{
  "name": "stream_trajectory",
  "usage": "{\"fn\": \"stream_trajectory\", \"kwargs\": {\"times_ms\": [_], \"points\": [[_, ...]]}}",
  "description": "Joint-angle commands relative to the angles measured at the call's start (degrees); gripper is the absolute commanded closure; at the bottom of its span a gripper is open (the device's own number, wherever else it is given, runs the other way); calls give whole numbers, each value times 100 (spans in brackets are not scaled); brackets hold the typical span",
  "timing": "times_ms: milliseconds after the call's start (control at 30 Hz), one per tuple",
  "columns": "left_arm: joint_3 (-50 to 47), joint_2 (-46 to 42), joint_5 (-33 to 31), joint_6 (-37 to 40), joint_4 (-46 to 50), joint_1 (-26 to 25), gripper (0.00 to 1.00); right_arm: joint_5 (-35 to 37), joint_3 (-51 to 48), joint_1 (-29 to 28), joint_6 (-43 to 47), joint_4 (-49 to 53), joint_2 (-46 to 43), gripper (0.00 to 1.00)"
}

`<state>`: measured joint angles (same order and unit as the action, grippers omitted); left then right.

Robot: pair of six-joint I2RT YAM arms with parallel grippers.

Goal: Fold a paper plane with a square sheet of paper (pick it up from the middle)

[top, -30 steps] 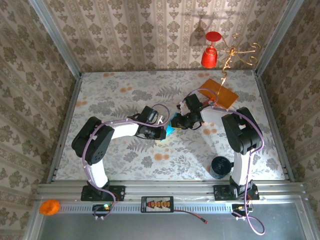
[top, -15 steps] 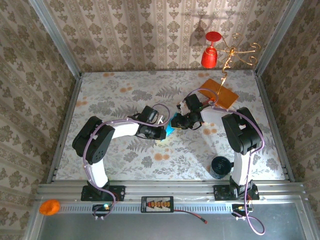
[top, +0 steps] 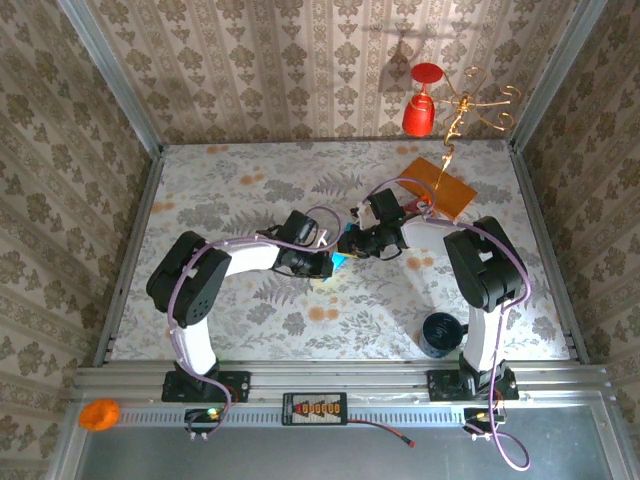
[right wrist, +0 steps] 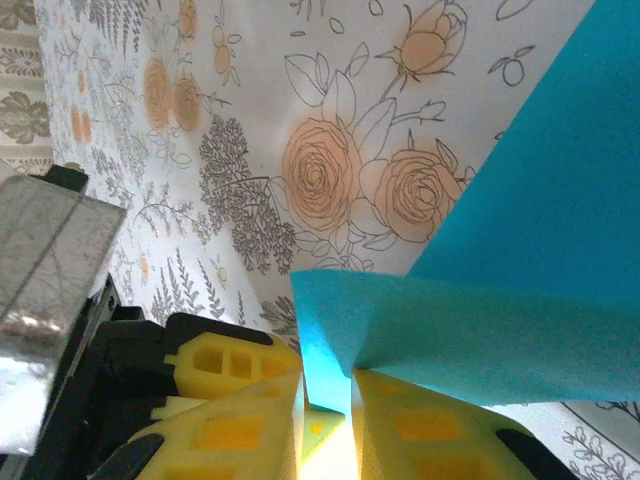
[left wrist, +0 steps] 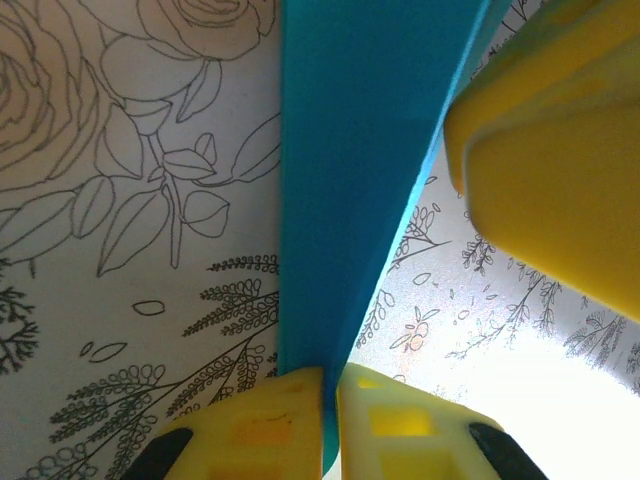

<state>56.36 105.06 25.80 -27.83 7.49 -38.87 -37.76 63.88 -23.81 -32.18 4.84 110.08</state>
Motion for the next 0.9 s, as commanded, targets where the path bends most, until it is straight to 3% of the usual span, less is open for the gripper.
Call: {"fn": "stream_trajectory", "kwargs": {"times_ms": [0, 300, 867], "points": [[88, 95, 65, 109, 117, -33, 88, 22, -36, -43, -198, -211, 69, 79], [73, 67, 35, 85, 87, -30, 88, 682, 39, -46, -249, 50, 206, 80], [31, -1, -153, 79, 148, -23, 86, 952, 186, -48, -184, 345, 422, 80]]}}
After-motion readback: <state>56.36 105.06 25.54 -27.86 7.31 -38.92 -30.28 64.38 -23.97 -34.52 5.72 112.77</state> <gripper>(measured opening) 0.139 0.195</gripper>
